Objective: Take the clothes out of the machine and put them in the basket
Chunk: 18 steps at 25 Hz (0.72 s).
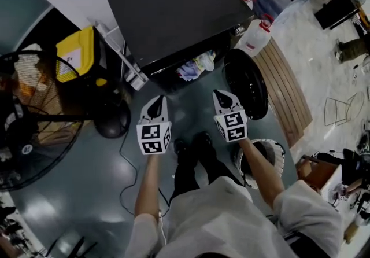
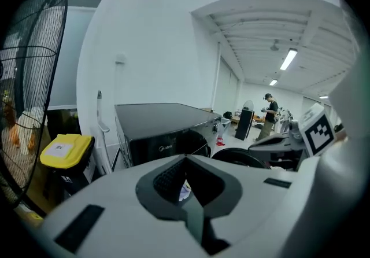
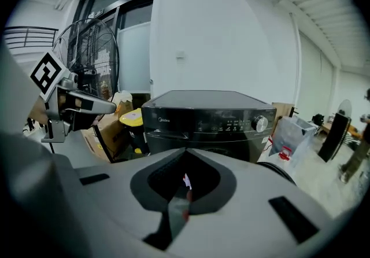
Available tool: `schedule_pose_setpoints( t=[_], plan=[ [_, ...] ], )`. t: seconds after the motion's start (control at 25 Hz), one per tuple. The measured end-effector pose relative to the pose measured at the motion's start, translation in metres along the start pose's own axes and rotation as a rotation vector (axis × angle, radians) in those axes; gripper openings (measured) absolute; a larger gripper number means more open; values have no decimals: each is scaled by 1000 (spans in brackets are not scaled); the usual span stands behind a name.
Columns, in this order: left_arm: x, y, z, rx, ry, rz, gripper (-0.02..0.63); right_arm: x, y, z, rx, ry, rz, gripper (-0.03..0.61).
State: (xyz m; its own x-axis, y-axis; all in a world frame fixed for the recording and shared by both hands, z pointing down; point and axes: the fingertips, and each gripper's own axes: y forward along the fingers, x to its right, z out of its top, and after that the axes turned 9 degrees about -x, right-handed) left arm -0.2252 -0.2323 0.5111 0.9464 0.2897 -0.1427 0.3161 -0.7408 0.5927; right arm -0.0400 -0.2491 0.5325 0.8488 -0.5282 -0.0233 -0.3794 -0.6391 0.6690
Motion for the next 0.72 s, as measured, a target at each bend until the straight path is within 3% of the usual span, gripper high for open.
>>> schedule_pose_setpoints(
  t=[0.72],
  plan=[
    [-15,115,-134,-89,-25,4,18,11,123,-123,-45,18,43,23]
  ],
)
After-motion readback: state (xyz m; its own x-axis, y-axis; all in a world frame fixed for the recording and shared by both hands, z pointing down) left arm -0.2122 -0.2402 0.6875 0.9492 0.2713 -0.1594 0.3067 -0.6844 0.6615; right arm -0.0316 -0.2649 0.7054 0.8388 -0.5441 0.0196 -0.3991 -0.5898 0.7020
